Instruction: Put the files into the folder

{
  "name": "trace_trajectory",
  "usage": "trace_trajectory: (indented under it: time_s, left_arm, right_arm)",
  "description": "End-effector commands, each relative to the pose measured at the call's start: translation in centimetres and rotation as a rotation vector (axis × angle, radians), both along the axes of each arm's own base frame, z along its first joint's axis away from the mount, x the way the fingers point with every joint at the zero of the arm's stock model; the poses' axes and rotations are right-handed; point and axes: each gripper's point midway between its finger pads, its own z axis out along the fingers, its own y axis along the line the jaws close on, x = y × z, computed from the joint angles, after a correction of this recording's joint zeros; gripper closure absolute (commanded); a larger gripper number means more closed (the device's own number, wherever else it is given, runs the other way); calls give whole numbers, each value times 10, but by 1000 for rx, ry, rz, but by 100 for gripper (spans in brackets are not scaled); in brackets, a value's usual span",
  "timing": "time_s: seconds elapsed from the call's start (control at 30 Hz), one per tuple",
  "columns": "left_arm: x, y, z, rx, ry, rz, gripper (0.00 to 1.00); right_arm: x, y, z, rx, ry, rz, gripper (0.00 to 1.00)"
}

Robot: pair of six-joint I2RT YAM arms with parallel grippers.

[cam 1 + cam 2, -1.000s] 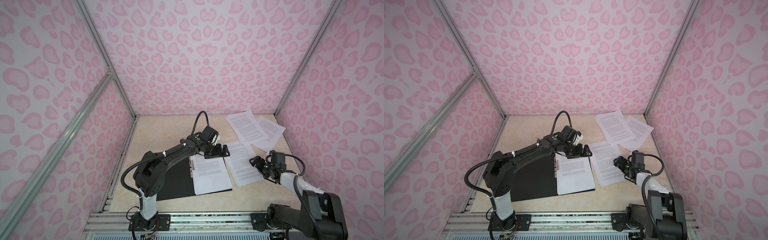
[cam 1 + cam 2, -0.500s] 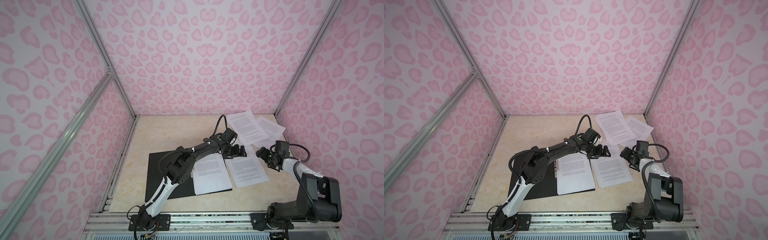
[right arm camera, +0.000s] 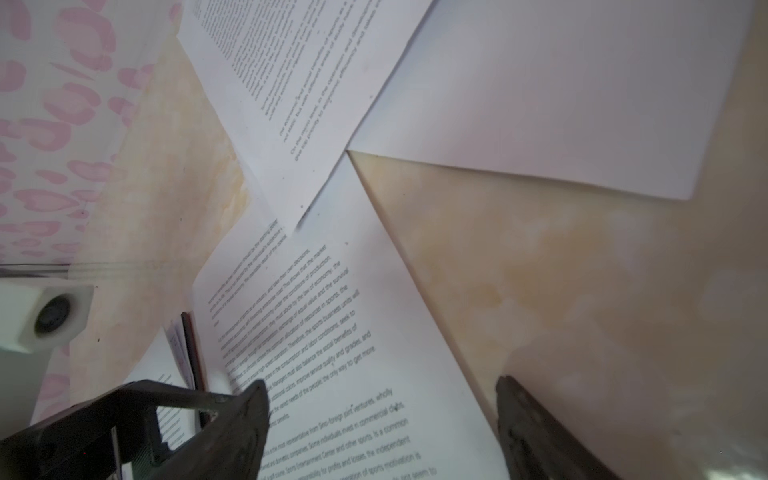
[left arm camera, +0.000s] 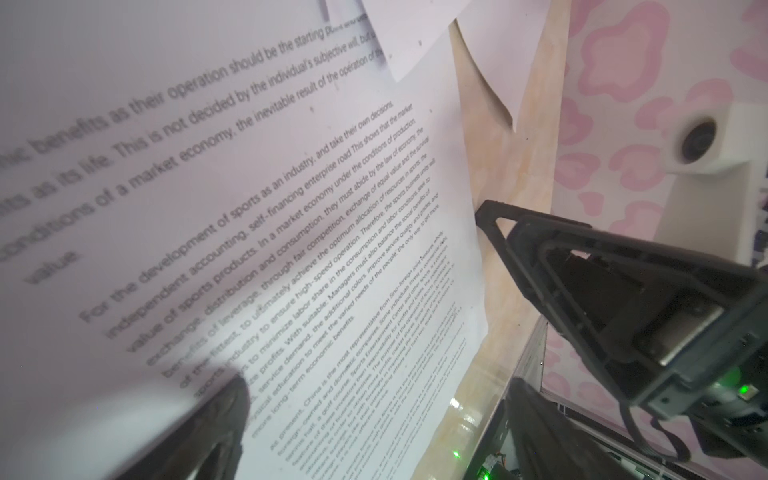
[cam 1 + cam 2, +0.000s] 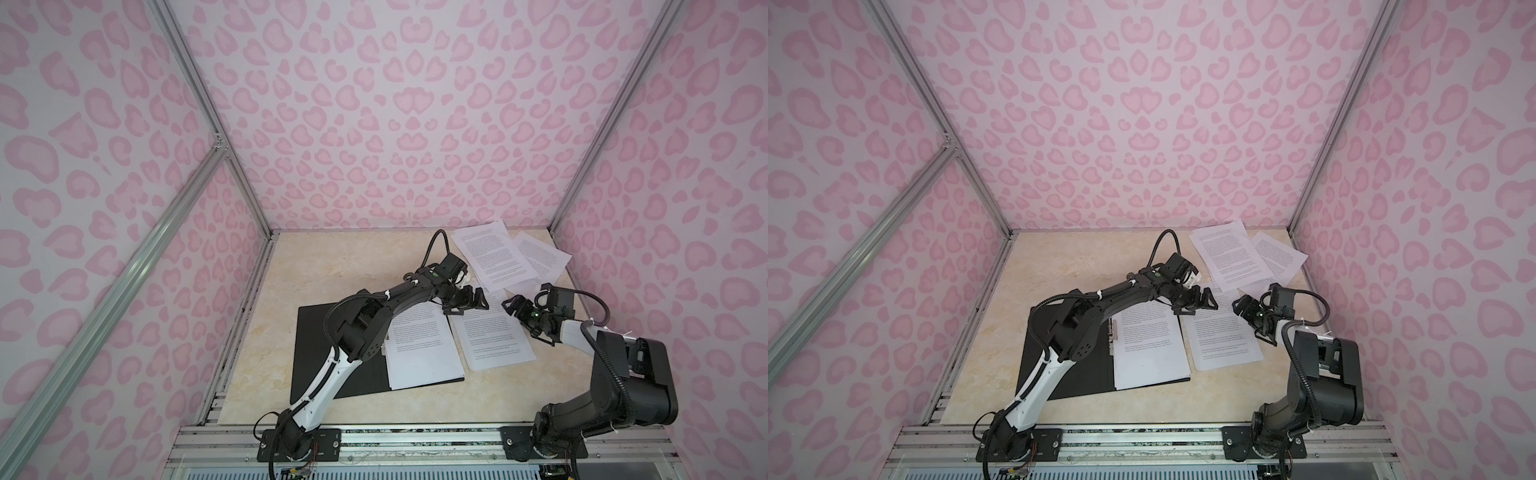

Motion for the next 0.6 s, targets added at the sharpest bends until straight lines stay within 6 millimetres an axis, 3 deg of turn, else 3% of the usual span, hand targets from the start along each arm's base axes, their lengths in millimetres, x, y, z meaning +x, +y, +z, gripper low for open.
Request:
trace_trajectory:
  time_s: [0.0,0.17,0.43,0.57]
  left_arm:
    - [-2,28,-45,172,24,14,2]
    - [0,30,-51,176,34,9,2]
    - [-5,35,-51,186,32,-12,2]
    - [-7,37,-50,185,30,-17,2]
  right_arm:
    - [-33,26,-19,128,146,32,13]
    - [-21,37,-3,201,68,63,11]
    - [33,43,41,277,-172,114,8]
    - [49,49,39,284,-194,178,8]
